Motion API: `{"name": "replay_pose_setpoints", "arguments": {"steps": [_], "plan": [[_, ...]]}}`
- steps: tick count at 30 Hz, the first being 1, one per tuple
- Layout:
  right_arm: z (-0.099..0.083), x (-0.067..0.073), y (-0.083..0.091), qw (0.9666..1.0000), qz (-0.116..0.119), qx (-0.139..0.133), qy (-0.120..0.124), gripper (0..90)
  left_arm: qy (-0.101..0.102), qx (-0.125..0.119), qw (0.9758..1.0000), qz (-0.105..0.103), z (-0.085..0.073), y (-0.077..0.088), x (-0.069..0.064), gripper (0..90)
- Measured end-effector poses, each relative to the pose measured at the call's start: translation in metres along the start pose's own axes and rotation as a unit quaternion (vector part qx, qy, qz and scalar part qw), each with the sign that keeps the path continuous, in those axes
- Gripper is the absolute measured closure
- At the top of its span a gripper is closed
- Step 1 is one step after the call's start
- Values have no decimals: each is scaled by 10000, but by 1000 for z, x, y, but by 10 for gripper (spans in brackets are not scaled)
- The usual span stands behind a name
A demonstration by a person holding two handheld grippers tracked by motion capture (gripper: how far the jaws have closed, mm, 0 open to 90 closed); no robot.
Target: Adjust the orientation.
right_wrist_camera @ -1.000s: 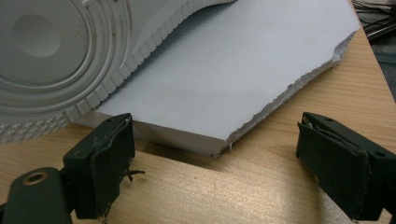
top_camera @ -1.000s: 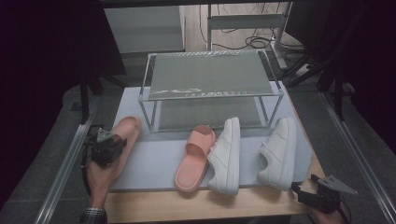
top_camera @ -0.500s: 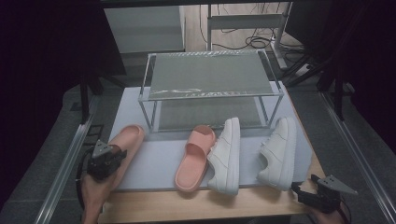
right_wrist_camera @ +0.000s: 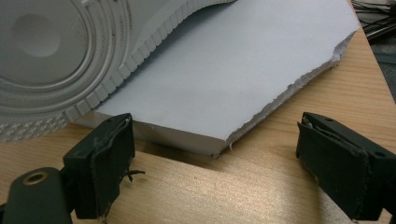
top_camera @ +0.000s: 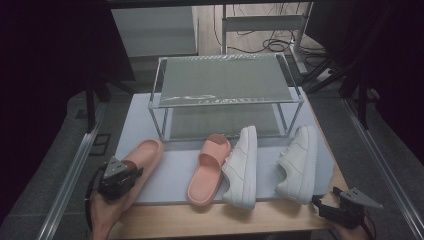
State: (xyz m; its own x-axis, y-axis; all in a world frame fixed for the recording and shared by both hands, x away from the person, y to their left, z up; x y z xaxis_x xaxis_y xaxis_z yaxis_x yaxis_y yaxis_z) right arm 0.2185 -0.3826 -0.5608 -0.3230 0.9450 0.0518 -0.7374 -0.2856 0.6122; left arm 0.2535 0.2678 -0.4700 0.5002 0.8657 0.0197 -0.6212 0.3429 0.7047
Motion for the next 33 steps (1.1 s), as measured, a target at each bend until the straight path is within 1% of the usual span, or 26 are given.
{"name": "replay_pose_setpoints", "arguments": {"steps": [2,4,10,12,14,16,18,21,23,26,29,30,33], "plan": [[0,0,0,10000,0,-1,0,115,-24,-12,10000,-26,1,-1,-2,851],[0,0,0,10000,1,-2,0,115,-137,-10,9999,-42,4,-2,-9,851],[0,0,0,10000,2,-2,-1,116,-216,-67,9996,-162,10,-6,-16,850],[0,0,0,10000,1,-2,1,115,-278,-67,9994,-203,15,-10,-22,850],[0,0,0,10000,2,-2,0,115,-282,-70,9993,-227,16,-11,-23,850],[0,0,0,10000,-1,-4,5,115,-309,-68,9991,-286,22,-16,-28,850],[0,0,0,10000,2,-2,-1,115,-307,-72,9991,-293,23,-18,-30,850],[0,0,0,10000,1,-5,3,115,-312,-80,9990,-304,31,-26,-35,850],[0,0,0,10000,2,-6,4,116,-305,-86,9990,-321,33,-27,-36,850],[0,0,0,10000,-1,-4,13,116,-307,-92,9989,-352,40,-35,-40,850],[0,0,0,10000,0,-4,13,116,-300,-85,9989,-361,44,-39,-42,851],[0,-1,0,10000,6,4,17,116,-263,-86,9990,-363,47,-43,-43,851],[0,0,0,10000,10,3,10,116,-223,-90,9990,-365,50,-47,-44,851]]}}
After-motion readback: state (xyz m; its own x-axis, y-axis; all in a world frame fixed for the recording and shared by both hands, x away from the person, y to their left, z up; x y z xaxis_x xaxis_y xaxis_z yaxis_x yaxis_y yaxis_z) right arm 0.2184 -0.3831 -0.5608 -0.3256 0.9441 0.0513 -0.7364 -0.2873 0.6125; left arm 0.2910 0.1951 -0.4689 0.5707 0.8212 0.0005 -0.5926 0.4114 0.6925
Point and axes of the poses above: each handheld gripper's, and its own axes: y roughly backward along the jaws, z roughly out of its top, x roughly to its left, the point moved 1 cm from there along -y, roughly forward along the jaws, and after that the axes turned 5 degrees about x, right-handed, at the moved point
